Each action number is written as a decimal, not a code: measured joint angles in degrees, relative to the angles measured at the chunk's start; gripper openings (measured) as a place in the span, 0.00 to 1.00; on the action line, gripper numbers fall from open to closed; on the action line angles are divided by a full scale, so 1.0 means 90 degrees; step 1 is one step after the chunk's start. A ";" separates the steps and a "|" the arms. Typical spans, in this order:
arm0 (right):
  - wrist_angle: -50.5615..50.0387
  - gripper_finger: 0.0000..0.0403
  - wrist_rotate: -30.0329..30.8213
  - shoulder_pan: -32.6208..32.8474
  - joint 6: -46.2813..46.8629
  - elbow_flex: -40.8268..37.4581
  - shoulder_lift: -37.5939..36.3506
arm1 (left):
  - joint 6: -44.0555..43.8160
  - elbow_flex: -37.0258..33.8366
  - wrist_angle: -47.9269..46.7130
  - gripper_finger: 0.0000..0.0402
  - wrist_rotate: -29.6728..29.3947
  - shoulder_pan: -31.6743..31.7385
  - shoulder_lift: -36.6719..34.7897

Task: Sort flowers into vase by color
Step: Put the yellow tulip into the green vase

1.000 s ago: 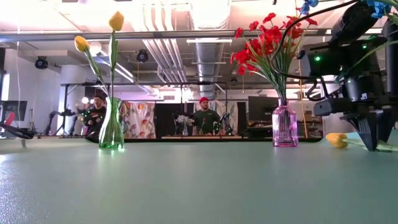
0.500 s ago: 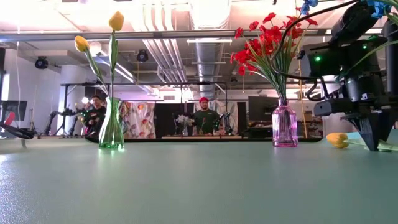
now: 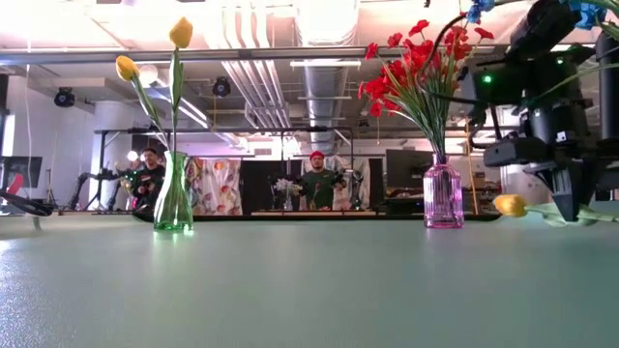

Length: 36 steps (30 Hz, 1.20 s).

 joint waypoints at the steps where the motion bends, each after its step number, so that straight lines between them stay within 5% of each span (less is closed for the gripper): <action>1: -0.0024 0.04 -0.0009 0.0000 -0.0068 0.0051 -0.0002 | 0.0000 0.0000 0.0002 0.31 0.0000 0.0001 0.0002; 20: -0.0660 0.03 0.0082 0.0220 -0.2247 0.1259 -0.0002 | 0.0000 0.0000 -0.0017 0.31 0.0000 0.0000 0.0002; 36: -0.0587 0.03 0.1689 0.0459 -0.5296 0.3332 -0.0005 | 0.0002 0.0000 -0.0004 0.31 0.0000 0.0002 0.0063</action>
